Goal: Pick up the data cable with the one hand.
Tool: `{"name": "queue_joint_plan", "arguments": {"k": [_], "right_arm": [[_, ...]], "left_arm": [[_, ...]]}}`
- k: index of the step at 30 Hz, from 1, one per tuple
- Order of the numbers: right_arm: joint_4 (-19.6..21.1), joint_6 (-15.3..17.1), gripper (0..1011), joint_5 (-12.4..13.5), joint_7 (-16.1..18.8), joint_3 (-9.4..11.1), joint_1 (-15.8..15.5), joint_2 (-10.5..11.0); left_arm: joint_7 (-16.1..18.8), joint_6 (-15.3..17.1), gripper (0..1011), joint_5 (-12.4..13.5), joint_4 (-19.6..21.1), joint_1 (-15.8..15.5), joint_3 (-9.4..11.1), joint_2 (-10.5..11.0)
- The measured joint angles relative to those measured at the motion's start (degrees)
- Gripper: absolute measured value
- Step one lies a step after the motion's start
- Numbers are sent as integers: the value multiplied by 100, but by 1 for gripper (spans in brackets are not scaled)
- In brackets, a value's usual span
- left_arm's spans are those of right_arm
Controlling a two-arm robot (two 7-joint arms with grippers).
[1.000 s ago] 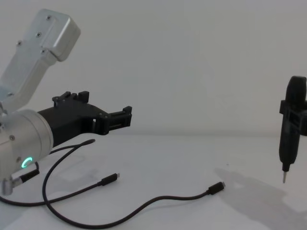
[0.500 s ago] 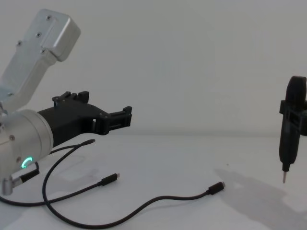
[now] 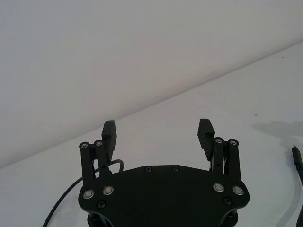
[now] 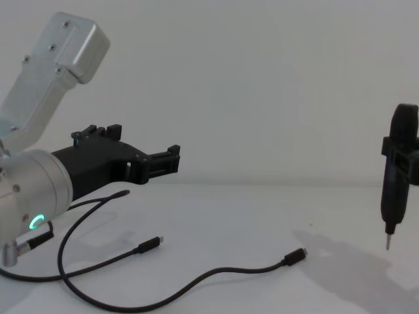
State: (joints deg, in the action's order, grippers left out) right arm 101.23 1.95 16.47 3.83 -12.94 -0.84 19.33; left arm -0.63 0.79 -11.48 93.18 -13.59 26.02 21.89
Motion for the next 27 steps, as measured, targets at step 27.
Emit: {"name": "queue_joint_plan", "arguments": {"k": [27], "right_arm": [[-279,-333,275,147,473,-21,373,-38]], "left_arm": [[-556,110,1001,-125,-127,-267,119,-6]]}}
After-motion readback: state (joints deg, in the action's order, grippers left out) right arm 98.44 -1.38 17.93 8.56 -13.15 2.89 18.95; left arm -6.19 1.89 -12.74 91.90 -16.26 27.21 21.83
